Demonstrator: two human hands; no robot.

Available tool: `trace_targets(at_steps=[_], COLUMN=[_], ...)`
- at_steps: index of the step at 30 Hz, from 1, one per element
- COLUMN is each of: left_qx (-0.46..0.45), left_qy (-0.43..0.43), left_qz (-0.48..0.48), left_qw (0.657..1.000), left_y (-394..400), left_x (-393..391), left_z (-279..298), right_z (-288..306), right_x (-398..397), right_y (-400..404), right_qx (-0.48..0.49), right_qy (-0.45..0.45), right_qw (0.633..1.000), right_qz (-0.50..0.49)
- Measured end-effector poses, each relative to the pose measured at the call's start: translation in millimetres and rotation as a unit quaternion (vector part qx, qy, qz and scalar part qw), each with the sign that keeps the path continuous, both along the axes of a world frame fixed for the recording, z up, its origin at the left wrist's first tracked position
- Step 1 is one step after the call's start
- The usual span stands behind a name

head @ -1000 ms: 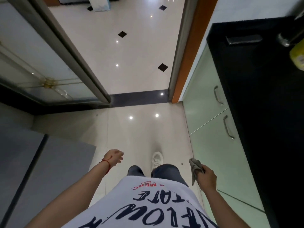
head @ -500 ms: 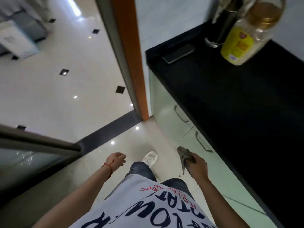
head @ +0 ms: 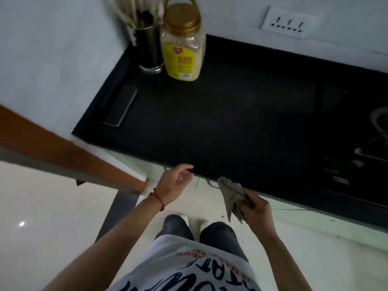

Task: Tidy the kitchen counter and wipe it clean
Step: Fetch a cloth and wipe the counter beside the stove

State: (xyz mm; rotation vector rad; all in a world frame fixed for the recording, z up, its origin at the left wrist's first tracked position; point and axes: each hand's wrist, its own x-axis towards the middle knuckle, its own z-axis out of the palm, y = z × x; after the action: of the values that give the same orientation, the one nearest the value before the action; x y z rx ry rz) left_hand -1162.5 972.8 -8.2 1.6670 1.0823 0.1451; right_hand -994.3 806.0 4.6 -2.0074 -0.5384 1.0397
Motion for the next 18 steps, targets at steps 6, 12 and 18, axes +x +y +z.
trace_targets(at_steps=[6, 12, 18], left_qx=[0.179, 0.27, 0.316], left_qy=[-0.01, 0.191, 0.281], left_qz=[-0.051, -0.123, -0.161], left_qw=[0.983, 0.936, 0.892], left_y=[40.3, 76.1, 88.9], left_x=[71.9, 124.5, 148.6], left_z=[-0.5, -31.3, -50.2], right_z=[19.4, 15.0, -1.9], right_x=[42.1, 104.2, 164.8], right_y=[35.6, 90.2, 156.0], right_qx=[0.088, 0.087, 0.075], right_qy=[-0.035, -0.112, -0.161], right_qw=[0.992, 0.985, 0.98], right_qz=[-0.086, -0.096, -0.088])
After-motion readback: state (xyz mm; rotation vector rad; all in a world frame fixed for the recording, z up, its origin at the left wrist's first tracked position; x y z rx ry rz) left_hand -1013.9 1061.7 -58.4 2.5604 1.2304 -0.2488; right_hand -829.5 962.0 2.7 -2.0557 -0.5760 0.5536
